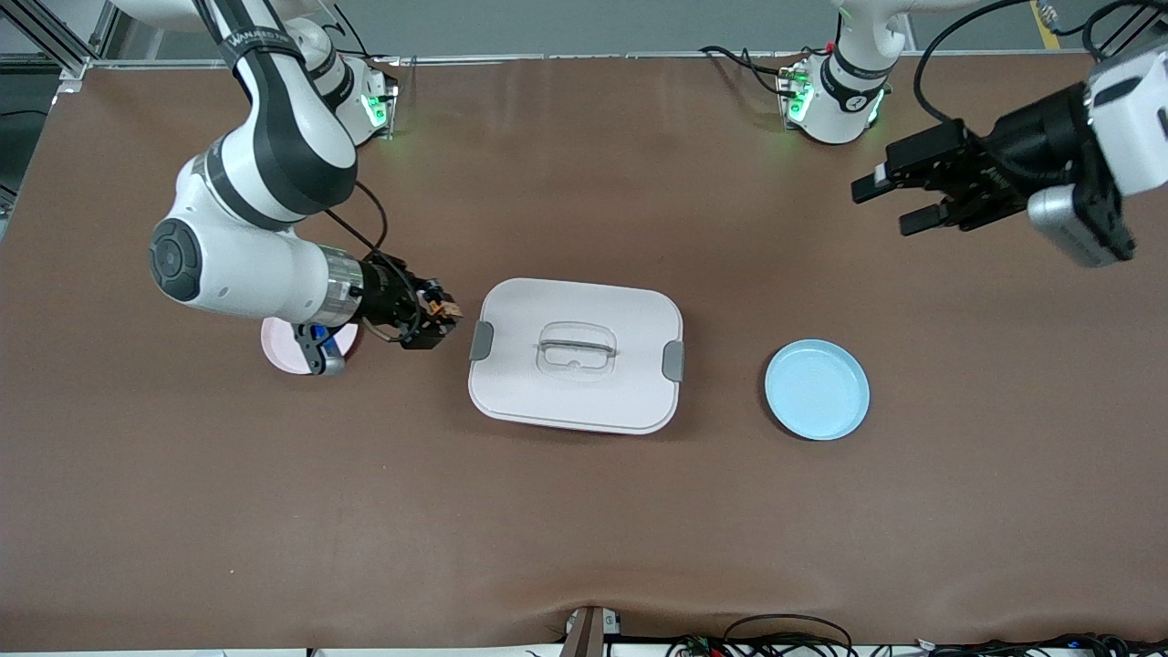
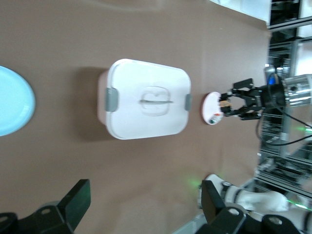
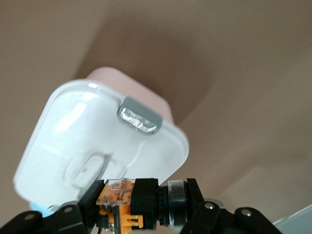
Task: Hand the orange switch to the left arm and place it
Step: 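Lift the switch with the right gripper while the left gripper approaches, then grasp the switch with the left gripper above the white box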
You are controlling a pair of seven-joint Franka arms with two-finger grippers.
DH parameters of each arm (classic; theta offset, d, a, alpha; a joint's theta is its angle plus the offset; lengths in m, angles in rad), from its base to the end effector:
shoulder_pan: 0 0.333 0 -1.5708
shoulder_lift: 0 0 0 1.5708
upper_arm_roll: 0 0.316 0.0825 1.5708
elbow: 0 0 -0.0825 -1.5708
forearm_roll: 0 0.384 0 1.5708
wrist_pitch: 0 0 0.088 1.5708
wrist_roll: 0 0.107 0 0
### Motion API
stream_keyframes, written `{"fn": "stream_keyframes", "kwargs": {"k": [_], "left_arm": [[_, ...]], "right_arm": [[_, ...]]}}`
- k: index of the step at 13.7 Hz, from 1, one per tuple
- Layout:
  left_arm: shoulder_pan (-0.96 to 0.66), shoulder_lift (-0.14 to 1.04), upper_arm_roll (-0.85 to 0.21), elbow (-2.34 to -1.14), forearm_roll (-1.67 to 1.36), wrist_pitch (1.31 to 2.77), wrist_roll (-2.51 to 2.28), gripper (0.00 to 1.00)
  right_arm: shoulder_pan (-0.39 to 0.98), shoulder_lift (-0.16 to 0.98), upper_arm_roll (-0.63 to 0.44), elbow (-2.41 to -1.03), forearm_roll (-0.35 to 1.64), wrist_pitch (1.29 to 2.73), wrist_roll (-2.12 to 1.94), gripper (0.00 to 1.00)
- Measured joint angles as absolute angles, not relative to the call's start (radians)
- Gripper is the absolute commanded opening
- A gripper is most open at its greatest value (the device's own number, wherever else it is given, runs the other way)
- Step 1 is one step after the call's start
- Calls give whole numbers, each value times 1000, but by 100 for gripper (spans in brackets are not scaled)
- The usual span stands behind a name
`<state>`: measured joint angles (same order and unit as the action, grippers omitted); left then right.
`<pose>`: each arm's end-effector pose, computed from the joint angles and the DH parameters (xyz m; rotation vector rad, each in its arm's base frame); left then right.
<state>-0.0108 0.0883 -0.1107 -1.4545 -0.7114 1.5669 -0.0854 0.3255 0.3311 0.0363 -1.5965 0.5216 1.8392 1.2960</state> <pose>0.5689 -0.1366 0.6559 2.4205 -0.0576 -0.0643 0.5960 0.2653 0.4444 -2.3845 1.4616 0.6190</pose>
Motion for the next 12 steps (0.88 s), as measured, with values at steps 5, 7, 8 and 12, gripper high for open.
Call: {"fn": "stream_keyframes", "kwargs": {"k": [5, 7, 8, 12], "left_arm": [[-87, 168, -126, -1456, -794, 1710, -84, 100], [-157, 207, -128, -1458, -797, 1802, -86, 100], [-192, 229, -129, -1459, -797, 1846, -88, 100], [-285, 303, -130, -1460, -798, 1937, -115, 100]], "right_arm": [[399, 404, 36, -1429, 579, 1839, 1553, 0], [433, 429, 36, -1357, 581, 1841, 1658, 0], [447, 443, 36, -1320, 582, 1843, 1707, 0], [492, 485, 36, -1212, 583, 1897, 1844, 0]]}}
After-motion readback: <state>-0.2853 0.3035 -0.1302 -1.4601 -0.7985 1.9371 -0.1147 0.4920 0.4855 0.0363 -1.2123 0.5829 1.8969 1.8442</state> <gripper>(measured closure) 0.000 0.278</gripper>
